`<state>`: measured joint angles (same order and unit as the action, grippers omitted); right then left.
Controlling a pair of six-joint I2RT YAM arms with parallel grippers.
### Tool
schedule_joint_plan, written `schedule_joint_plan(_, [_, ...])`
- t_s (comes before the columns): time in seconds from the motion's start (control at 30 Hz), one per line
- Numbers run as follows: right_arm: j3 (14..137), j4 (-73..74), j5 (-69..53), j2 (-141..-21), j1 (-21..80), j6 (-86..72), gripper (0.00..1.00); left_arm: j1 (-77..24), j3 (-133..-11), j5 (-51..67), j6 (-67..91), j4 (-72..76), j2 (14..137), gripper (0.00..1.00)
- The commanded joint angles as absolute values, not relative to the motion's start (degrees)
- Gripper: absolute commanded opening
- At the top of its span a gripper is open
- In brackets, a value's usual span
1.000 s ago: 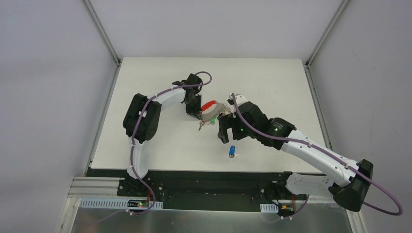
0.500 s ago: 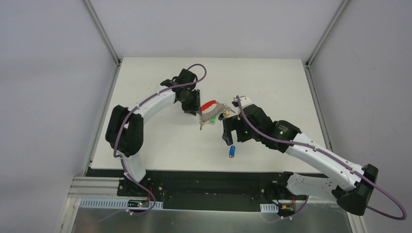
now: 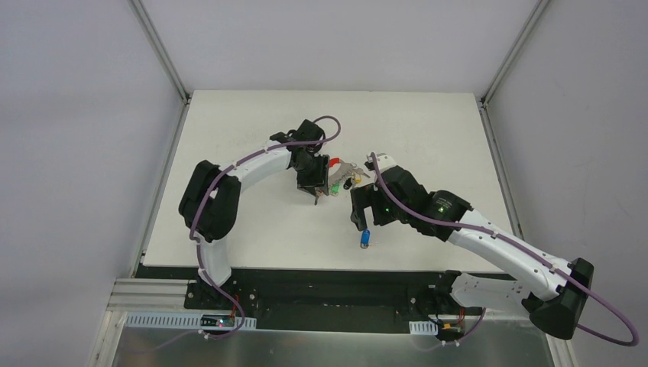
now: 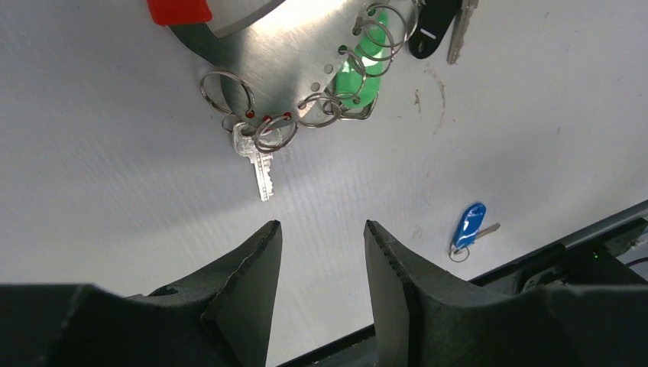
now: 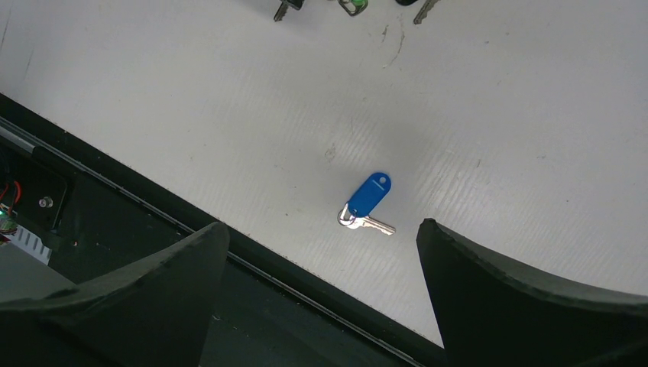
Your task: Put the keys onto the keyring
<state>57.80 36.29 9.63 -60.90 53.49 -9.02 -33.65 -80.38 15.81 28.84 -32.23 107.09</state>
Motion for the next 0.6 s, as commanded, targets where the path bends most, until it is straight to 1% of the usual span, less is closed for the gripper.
schedule_joint_plan(0.0, [57.3, 36.7, 10.3, -59.5, 53.8, -10.0, 0.98, -33.2, -83.0, 12.7, 26.6, -32.9, 108.2, 0.44])
schedule_joint_plan(0.23, [57.3, 36.4, 9.9, -60.4, 53.8, -10.0, 0.98, -32.2, -84.3, 11.2, 24.9, -32.9, 111.1, 0.44])
schedule_joint_plan(0.57, [57.5, 35.7, 9.5, -61.5, 53.7, -10.1, 0.98, -30.9, -87.1, 12.6, 23.0, -32.5, 114.1, 0.42])
